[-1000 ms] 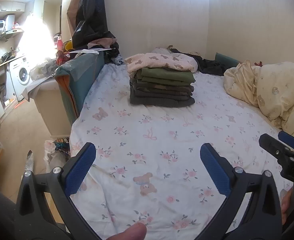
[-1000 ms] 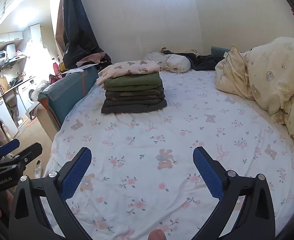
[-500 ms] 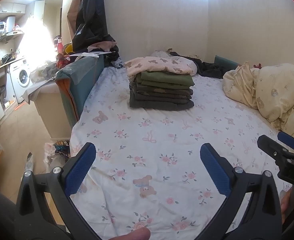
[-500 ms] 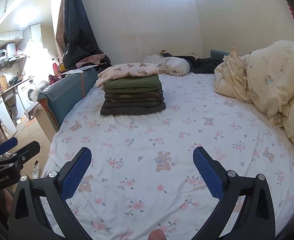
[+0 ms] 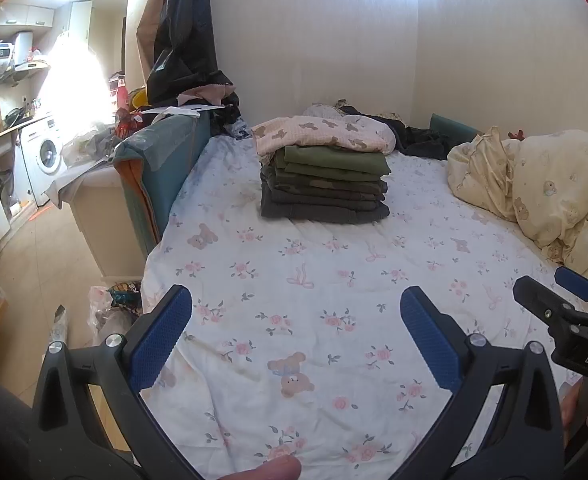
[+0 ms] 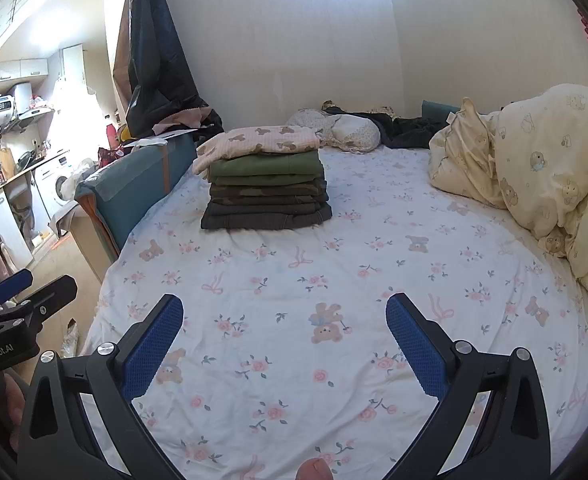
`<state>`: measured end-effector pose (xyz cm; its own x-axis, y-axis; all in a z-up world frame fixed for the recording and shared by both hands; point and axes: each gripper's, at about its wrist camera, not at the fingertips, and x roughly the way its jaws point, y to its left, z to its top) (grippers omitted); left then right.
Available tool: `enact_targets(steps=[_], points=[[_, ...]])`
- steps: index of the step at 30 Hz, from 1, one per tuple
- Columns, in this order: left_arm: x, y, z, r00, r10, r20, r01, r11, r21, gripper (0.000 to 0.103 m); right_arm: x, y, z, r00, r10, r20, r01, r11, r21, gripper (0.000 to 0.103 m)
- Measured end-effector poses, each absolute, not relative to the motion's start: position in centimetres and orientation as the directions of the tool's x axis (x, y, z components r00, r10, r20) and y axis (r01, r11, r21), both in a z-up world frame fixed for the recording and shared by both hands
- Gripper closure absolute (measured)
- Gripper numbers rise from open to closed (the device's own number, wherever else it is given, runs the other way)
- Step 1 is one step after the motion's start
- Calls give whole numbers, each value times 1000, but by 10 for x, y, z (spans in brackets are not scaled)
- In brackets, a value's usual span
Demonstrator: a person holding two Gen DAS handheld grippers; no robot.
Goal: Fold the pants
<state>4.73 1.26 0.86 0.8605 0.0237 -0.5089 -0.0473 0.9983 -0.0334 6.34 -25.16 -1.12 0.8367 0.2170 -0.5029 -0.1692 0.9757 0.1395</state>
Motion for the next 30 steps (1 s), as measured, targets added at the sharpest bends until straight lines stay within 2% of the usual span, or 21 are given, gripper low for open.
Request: enact_targets(steps=[30], points=[[48, 12, 8, 860, 31, -509, -50, 998, -25, 0, 64, -255, -14, 834, 214, -508, -170, 977, 132, 0]])
